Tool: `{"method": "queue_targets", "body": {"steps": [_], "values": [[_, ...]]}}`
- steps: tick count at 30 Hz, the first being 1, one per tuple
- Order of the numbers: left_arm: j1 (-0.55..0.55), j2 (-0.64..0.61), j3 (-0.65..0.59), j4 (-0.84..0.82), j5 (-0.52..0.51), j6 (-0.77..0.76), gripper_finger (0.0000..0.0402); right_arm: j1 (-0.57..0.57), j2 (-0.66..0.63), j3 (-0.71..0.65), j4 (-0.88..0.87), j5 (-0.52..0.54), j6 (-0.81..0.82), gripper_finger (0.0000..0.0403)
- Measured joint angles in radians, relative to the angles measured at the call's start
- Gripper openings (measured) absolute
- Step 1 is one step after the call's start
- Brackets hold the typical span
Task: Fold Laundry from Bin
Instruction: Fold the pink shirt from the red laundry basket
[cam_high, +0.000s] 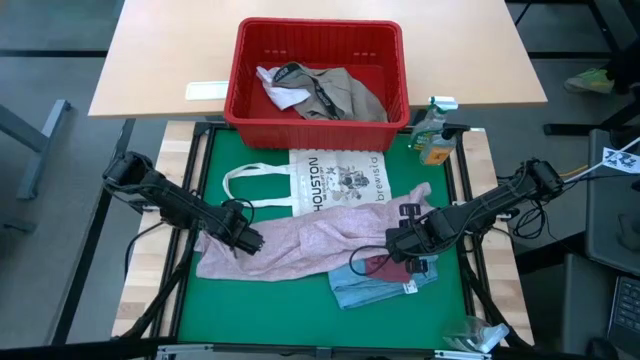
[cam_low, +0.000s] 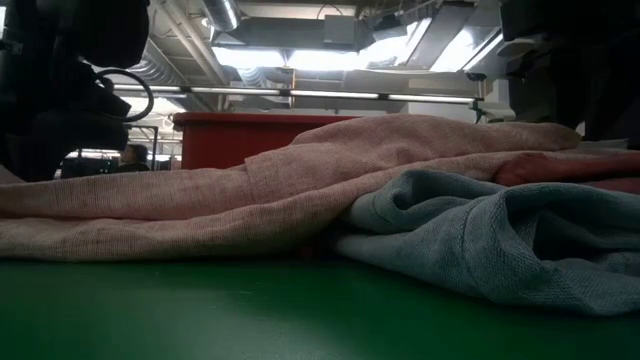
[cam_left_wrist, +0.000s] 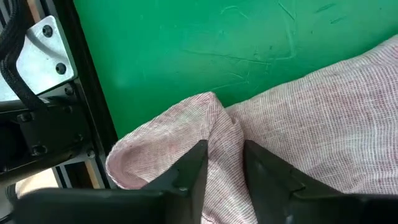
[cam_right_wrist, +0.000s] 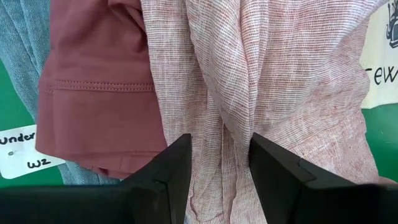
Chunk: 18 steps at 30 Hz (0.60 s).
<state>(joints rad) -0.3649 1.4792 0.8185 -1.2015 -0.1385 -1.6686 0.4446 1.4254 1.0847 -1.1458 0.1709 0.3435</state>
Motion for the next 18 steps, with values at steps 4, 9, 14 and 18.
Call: {"method": "queue_targets", "body": {"steps": [4, 9, 14, 18], "values": [[-0.001, 0.000, 0.000, 0.000, 0.019, 0.003, 0.0040, 0.000, 0.000, 0.000, 0.000, 0.000, 0.000, 0.0154], [-0.013, 0.000, 0.002, -0.006, 0.100, 0.029, 0.0006, 0.000, 0.000, 0.000, 0.000, 0.000, 0.000, 0.0154], [-0.068, 0.000, 0.036, -0.026, 0.175, -0.028, 0.0003, 0.000, 0.000, 0.000, 0.000, 0.000, 0.000, 0.0154], [-0.144, 0.000, 0.062, -0.031, 0.216, -0.123, 0.0002, 0.000, 0.000, 0.000, 0.000, 0.000, 0.000, 0.0154]]}}
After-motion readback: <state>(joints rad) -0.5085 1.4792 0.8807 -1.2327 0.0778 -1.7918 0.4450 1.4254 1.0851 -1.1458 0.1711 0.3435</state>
